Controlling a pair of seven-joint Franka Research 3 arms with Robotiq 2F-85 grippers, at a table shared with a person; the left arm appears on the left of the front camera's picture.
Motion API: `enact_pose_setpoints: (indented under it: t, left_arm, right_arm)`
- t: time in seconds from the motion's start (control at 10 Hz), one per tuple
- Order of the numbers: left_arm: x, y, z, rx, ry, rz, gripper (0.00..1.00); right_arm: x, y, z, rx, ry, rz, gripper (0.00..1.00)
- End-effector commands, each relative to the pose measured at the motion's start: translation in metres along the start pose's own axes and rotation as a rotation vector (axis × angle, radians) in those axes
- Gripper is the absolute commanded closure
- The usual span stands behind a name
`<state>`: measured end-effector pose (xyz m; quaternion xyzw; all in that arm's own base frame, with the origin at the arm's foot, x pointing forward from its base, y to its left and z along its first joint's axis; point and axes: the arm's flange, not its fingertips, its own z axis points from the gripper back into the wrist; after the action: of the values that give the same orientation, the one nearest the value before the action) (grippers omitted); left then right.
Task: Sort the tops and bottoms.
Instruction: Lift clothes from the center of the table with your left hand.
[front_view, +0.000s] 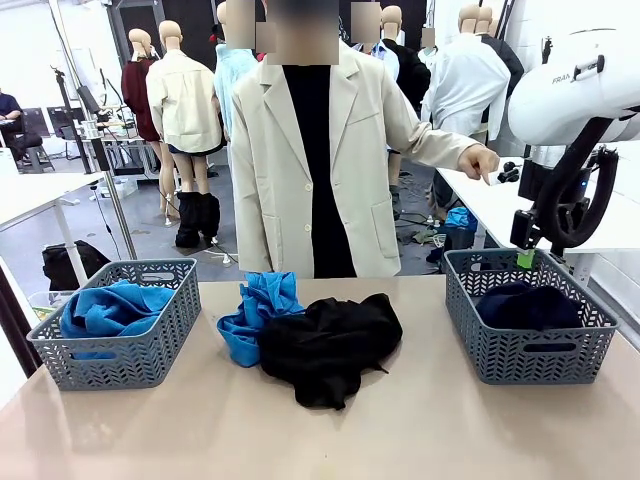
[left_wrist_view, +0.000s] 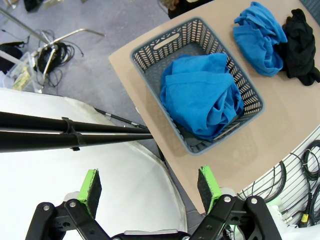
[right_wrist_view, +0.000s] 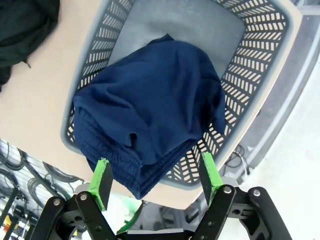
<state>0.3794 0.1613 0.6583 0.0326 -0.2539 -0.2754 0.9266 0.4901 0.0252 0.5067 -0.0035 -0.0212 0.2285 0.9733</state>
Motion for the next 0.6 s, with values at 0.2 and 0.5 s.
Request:
enact_pose_setpoints:
  t: [0.2,0.5]
  left_arm:
    - [-0.001,-0.001,0.001,0.005,0.018,0.003,0.00]
    - [-0.001,-0.001,0.001,0.005,0.018,0.003,0.00]
  right_arm:
    - [0.000,0.000,0.000,0.000,0.000,0.000,0.14]
    - [-0.066,-0.104,0.065,-0.044,-0.161,-0.124,0.14]
